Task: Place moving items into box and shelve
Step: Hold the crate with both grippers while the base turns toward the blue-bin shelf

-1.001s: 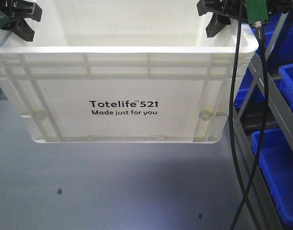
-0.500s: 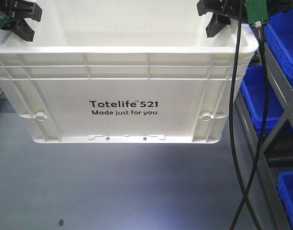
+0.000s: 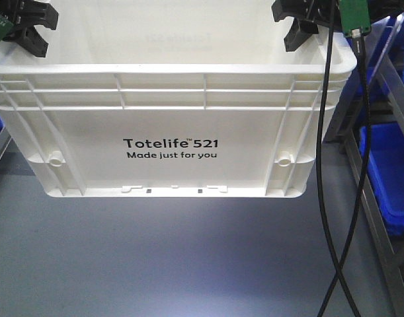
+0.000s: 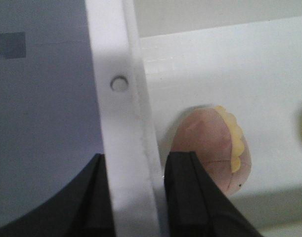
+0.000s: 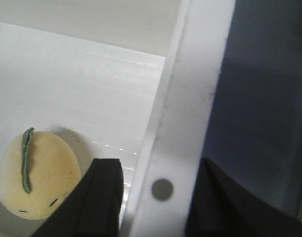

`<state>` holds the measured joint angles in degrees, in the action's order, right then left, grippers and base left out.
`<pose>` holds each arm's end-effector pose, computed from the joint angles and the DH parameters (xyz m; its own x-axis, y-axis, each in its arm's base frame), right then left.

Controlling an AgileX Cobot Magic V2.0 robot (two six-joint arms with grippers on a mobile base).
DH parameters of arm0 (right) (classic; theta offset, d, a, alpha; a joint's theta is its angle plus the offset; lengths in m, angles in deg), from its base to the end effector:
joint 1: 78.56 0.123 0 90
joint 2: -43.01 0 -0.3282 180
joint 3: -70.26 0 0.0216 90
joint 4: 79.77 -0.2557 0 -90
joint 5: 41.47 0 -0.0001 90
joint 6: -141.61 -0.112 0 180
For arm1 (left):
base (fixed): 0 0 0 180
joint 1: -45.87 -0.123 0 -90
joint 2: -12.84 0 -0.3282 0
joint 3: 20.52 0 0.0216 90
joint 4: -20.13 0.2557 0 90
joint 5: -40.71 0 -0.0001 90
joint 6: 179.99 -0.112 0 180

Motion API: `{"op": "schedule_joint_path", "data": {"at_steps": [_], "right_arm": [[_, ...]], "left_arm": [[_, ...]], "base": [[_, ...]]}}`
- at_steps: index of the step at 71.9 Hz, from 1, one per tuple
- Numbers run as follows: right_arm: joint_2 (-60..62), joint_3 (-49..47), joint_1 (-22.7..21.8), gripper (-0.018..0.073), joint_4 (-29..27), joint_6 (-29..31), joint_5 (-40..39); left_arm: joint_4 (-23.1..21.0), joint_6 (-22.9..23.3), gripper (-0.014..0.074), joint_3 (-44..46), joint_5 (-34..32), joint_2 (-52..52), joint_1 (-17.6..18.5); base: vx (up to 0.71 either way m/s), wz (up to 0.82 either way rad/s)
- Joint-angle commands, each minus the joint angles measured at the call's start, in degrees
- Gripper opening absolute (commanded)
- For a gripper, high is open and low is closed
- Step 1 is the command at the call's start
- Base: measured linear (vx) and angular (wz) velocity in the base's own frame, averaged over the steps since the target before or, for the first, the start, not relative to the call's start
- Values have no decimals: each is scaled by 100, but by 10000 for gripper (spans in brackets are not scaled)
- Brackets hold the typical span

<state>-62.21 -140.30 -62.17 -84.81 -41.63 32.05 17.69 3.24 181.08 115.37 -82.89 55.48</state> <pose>0.3675 0.1179 0.4333 -0.8383 -0.1620 -0.5206 -0.2564 0.9598 0.1143 0.3253 -0.0597 0.4445 -0.8539 0.0761 -0.5148 0.1304 0.9890 -0.0701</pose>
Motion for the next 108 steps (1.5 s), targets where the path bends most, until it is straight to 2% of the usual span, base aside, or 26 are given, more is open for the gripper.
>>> {"op": "schedule_joint_path", "data": {"at_steps": [1, 31, 108], "right_arm": [[370, -229, -8, -3, -114, 141, -5], [370, -229, -8, -3, -114, 141, -5], [370, -229, -8, -3, -114, 141, -5]], "left_arm": [[-63, -49, -1, 207, -560, 321, 11], [-63, -49, -1, 207, -560, 311, 11], [-63, -49, -1, 207, -560, 311, 11]], "base": [[36, 15], [32, 29], [17, 53]]}}
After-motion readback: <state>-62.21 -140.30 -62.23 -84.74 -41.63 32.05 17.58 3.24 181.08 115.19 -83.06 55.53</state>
